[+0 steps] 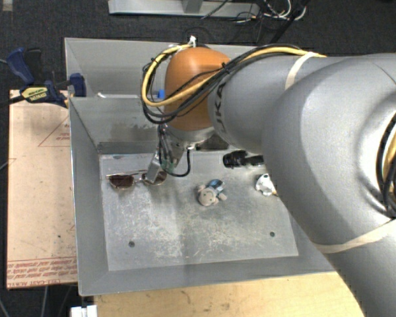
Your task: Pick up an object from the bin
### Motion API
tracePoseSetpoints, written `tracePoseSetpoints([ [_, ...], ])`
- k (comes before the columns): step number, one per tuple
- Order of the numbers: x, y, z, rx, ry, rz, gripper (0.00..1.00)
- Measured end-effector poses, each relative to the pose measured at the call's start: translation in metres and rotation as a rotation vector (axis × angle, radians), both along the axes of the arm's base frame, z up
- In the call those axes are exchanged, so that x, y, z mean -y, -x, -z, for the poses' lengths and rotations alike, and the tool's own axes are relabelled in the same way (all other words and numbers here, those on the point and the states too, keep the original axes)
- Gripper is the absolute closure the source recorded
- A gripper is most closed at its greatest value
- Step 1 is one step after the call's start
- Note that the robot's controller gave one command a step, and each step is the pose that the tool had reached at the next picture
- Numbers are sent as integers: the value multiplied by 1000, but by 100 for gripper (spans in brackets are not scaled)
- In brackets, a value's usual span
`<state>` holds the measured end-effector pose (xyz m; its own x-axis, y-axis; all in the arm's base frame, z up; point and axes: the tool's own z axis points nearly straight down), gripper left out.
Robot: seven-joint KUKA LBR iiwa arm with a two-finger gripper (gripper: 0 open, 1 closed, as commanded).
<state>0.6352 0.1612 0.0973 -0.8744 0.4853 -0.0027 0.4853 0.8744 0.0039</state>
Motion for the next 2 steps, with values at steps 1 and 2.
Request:
tracePoseSetpoints([
  [1,0,0,-2,-1,0,0,100],
  [2,0,2,-6,-7,2,0,100],
])
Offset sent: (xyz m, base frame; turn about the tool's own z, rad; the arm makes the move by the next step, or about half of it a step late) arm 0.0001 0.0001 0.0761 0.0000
